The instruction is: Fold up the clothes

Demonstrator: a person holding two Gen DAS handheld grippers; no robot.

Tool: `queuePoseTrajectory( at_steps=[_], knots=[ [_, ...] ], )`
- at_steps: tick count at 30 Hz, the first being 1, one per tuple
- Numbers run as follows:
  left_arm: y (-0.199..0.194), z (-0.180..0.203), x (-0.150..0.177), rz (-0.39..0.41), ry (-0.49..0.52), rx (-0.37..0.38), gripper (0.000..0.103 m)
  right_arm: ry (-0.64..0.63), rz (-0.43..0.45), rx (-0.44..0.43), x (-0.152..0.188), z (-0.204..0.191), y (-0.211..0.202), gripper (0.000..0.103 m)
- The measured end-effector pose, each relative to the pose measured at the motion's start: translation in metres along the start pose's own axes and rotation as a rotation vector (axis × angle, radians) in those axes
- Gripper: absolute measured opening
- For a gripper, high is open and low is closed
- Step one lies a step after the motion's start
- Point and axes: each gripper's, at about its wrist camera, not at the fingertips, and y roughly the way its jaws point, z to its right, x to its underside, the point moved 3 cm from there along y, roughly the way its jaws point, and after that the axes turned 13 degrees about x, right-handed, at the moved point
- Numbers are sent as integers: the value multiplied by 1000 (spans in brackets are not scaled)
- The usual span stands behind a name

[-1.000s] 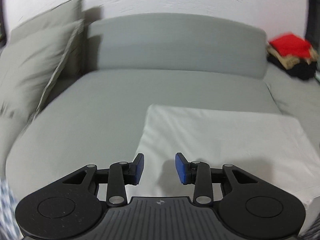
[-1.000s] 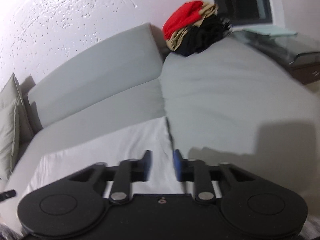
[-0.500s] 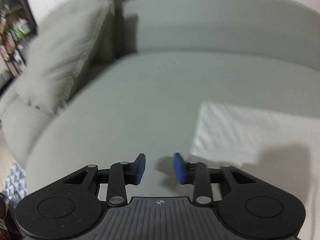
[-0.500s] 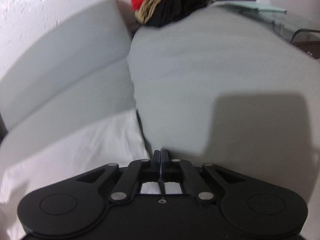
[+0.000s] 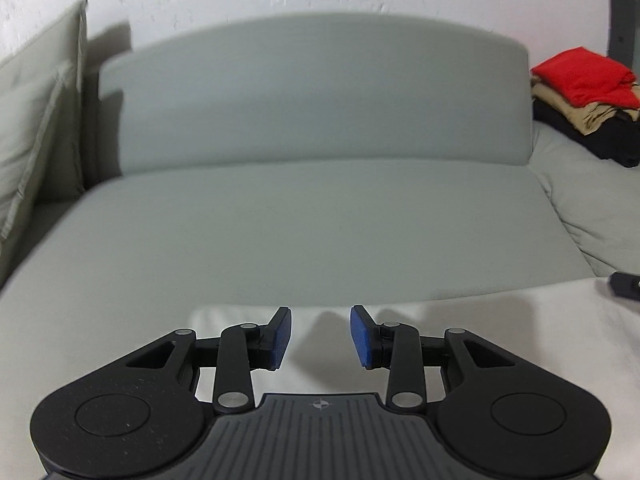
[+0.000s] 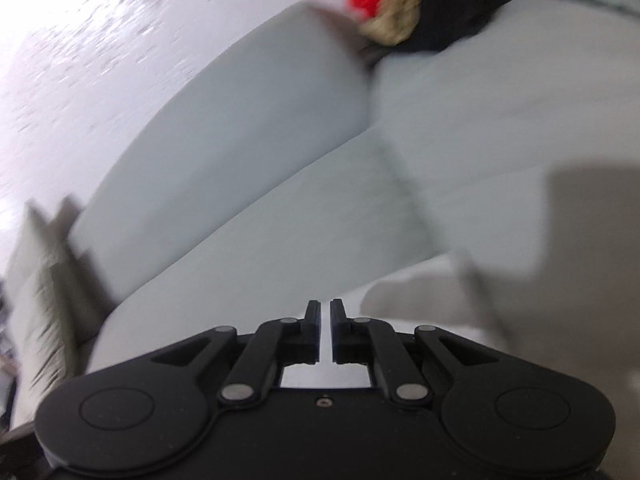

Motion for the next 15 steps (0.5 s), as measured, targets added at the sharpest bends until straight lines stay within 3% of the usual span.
queuePoseTrajectory(
  at_steps=[1, 3, 4, 5, 7, 9, 11, 12, 15],
  knots=[
    [9, 0, 2, -10, -4, -35, 34, -22, -20, -39, 2, -7, 8, 6],
    [23, -4, 8, -24, -2, -130, 35, -116, -31, -30, 9, -18, 21, 7],
    [27, -11, 9, -25, -3, -192, 38, -100, -36, -14, 9, -14, 26, 7],
    [29, -20, 9, -24, -14, -257, 38, -82, -42, 3, 9, -9, 31, 0],
    [31, -39, 10, -22, -54, -377, 40, -1, -37, 29, 4, 6, 35, 0],
    [28, -59, 11, -22, -122, -451, 43, 65, 37, 172, -6, 25, 30, 0],
    [25, -74, 13, -45, -158, -549, 40, 181, 33, 249, -11, 49, 30, 0],
    [24, -81, 14, -58, -174, -600, 40, 233, 31, 229, -12, 57, 29, 0],
    [18, -93, 18, -91, -178, -703, 41, 154, 80, 309, -11, 49, 20, 0]
  ],
)
